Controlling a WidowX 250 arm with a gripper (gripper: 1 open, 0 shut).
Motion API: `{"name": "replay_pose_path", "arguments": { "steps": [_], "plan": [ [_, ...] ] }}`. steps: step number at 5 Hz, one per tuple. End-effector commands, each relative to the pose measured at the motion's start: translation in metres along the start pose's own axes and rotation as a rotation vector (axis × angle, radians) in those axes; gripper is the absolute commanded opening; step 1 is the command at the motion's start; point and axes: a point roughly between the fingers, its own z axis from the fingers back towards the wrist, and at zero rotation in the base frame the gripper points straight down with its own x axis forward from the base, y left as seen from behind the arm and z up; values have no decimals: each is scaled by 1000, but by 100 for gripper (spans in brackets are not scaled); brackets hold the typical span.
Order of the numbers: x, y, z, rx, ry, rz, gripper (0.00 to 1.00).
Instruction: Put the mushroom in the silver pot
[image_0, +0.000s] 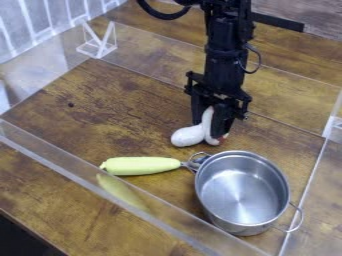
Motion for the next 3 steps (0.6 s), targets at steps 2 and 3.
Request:
{"name": "replay_pose_path", "arguments": {
  "steps": [2,3],
  "plan": [
    [-22,-17,90,86,-200,-36,0],
    [-39,-39,107,101,-245,-77,0]
  ]
}}
